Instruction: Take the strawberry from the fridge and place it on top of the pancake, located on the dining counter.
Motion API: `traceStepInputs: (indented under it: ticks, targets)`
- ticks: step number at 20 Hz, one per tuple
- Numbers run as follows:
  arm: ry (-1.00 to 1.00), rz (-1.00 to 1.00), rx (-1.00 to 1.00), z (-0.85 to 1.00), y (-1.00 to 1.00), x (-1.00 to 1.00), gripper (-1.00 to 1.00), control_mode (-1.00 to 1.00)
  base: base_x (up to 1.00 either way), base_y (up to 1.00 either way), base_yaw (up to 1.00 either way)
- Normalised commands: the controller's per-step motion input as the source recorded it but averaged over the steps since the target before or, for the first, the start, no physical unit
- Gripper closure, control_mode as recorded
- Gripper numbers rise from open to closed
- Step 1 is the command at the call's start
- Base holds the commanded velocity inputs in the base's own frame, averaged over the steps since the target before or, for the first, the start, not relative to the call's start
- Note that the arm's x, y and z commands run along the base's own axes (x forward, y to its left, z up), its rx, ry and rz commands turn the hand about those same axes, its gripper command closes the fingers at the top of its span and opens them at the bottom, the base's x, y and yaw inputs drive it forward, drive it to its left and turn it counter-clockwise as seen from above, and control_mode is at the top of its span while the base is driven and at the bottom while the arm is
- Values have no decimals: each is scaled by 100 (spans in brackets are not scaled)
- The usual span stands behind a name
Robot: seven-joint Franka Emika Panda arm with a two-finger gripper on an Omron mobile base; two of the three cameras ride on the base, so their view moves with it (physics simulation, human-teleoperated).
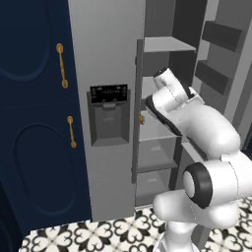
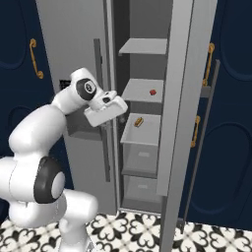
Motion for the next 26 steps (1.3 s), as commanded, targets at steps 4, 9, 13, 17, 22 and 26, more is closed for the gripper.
traceStepInputs:
  ticks: [4,9,13,17,22,26]
  targets:
    - [-6,-22,68,1,49,-91,-100,-100,0,0,0]
    - [-11,8,46,19,20,-99,-100,-100,0,0,0]
    - [-31,16,13,19,12,-83,-100,-100,0,0,0]
    - [-7,11,-2,4,40,-37,-100,-100,0,0,0]
    - [0,1,-13,0,45,-33,-100,-100,0,0,0]
    - [0,-3,-8,-1,15,-43,-100,-100,0,0,0]
